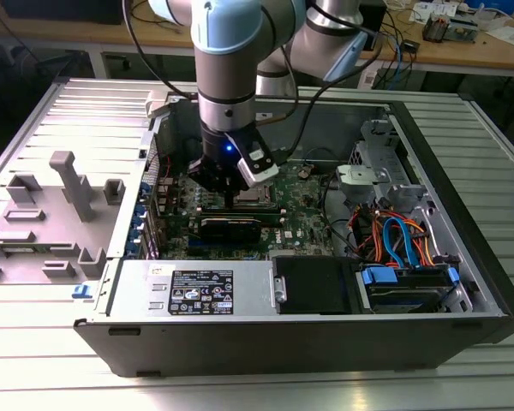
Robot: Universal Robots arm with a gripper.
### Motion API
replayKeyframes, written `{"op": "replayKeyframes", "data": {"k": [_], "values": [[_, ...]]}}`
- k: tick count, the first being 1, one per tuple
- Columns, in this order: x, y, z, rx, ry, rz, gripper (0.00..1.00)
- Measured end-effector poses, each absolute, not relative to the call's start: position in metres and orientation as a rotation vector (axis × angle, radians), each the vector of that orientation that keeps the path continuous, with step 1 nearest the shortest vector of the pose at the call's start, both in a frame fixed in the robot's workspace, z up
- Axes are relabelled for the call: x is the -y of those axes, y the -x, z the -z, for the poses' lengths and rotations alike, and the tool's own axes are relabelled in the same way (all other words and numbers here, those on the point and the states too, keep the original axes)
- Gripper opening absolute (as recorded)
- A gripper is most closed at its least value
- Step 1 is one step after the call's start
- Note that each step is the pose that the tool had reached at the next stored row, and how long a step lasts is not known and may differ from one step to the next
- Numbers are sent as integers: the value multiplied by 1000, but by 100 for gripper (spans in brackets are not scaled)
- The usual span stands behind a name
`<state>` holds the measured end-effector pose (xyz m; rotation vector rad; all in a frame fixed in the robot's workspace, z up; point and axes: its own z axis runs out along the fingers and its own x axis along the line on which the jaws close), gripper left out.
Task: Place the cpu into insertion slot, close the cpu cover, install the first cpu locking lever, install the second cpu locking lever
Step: 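Install the second cpu locking lever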
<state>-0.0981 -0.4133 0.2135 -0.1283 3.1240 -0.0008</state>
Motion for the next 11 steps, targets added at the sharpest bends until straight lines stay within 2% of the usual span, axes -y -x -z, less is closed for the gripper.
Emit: {"op": "replayKeyframes", "data": {"k": [11], "values": [[413, 103, -212, -3123, 132, -26, 11]]}}
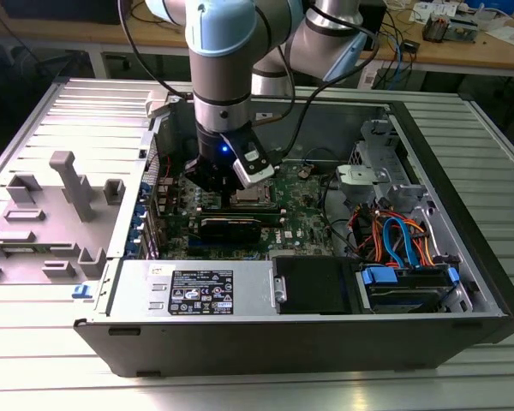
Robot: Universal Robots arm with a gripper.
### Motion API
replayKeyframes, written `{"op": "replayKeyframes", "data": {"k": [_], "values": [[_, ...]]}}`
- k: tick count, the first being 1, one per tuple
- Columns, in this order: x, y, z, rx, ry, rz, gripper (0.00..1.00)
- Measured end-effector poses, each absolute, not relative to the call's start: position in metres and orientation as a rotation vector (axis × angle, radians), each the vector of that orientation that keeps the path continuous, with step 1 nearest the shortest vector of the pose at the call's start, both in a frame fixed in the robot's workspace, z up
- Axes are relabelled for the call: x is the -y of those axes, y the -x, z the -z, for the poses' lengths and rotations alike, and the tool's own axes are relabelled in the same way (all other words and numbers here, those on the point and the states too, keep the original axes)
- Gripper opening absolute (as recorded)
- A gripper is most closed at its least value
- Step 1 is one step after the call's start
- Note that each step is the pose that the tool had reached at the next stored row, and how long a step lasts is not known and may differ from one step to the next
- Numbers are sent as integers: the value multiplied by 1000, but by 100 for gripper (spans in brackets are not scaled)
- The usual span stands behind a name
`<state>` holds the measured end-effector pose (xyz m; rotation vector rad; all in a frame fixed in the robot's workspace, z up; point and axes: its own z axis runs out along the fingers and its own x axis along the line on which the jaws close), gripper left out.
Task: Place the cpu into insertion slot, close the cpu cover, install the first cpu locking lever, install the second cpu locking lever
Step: 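Install the second cpu locking lever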
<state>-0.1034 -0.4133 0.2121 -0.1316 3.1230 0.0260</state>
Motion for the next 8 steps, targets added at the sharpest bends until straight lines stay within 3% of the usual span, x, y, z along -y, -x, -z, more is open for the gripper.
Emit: {"op": "replayKeyframes", "data": {"k": [8], "values": [[413, 105, -210, -3123, 133, -28, 11]]}}
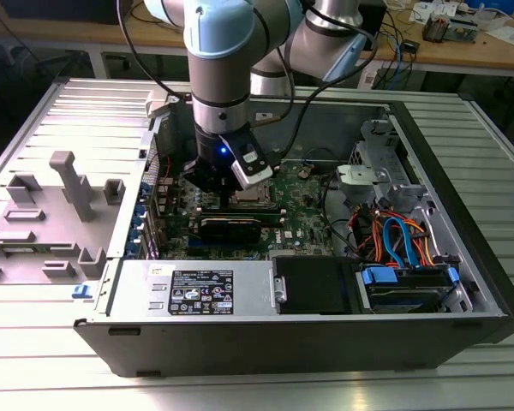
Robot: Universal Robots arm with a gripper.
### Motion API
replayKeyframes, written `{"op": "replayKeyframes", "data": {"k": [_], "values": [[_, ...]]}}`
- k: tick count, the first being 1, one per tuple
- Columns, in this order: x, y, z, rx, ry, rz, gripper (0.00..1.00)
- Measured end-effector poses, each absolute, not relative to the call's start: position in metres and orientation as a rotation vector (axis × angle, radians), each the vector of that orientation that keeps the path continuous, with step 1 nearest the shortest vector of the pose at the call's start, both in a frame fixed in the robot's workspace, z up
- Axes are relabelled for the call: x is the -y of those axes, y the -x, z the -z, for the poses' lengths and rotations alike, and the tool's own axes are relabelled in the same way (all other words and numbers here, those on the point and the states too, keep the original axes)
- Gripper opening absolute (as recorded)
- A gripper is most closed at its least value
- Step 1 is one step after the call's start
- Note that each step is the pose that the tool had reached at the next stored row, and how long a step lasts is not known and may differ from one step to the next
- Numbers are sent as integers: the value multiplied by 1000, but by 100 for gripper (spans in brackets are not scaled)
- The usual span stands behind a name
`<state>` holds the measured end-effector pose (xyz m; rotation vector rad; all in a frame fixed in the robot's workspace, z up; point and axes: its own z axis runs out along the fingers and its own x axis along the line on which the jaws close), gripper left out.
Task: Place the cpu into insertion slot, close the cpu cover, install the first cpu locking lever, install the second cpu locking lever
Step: 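Install the second cpu locking lever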
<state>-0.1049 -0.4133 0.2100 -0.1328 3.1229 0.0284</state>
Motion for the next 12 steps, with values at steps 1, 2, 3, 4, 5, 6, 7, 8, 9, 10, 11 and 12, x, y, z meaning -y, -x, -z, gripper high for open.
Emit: {"op": "replayKeyframes", "data": {"k": [1, 2, 3, 4, 5, 6, 7, 8, 9, 10, 11, 12], "values": [[413, 105, -210, -3123, 133, -29, 11], [413, 105, -209, -3123, 133, -30, 11], [413, 105, -209, -3123, 133, -31, 11], [413, 105, -209, -3123, 134, -31, 11], [413, 105, -209, -3123, 134, -31, 11], [413, 105, -209, -3123, 135, -32, 11], [413, 105, -208, -3123, 135, -32, 11], [413, 105, -208, -3123, 136, -33, 11], [413, 105, -208, -3122, 136, -33, 11], [413, 105, -208, -3122, 136, -33, 11], [412, 105, -208, -3122, 137, -34, 11], [412, 105, -208, -3122, 138, -34, 11]]}}
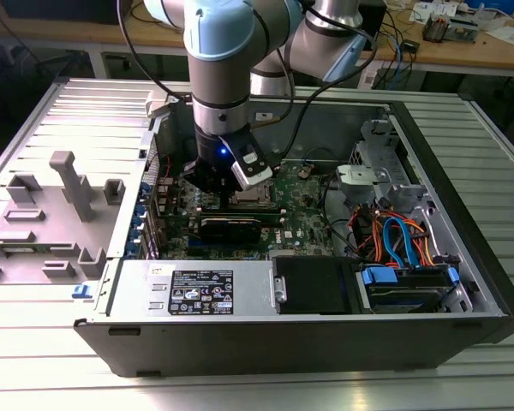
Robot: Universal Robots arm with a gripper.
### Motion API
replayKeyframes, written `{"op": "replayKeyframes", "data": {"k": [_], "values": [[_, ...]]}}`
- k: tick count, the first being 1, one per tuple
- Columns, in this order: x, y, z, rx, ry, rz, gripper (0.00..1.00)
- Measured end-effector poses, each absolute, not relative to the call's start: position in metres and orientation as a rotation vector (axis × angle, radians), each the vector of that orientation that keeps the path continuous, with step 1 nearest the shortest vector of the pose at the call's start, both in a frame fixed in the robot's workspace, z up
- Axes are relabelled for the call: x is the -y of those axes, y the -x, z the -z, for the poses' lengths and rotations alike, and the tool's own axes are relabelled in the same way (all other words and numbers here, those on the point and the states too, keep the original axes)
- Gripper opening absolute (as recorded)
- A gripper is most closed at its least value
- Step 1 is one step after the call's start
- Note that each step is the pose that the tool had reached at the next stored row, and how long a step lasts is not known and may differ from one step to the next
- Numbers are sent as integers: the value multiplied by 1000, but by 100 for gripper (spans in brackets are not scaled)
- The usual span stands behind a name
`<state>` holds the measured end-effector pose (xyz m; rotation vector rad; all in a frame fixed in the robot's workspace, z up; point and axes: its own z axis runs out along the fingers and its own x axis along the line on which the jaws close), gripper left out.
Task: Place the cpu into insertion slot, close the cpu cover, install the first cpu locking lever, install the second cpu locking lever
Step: 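Install the second cpu locking lever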
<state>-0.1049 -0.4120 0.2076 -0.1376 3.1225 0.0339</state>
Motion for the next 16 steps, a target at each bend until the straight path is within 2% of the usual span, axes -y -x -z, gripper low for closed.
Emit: {"op": "replayKeyframes", "data": {"k": [16], "values": [[410, 105, -203, -3121, 151, -49, 11]]}}
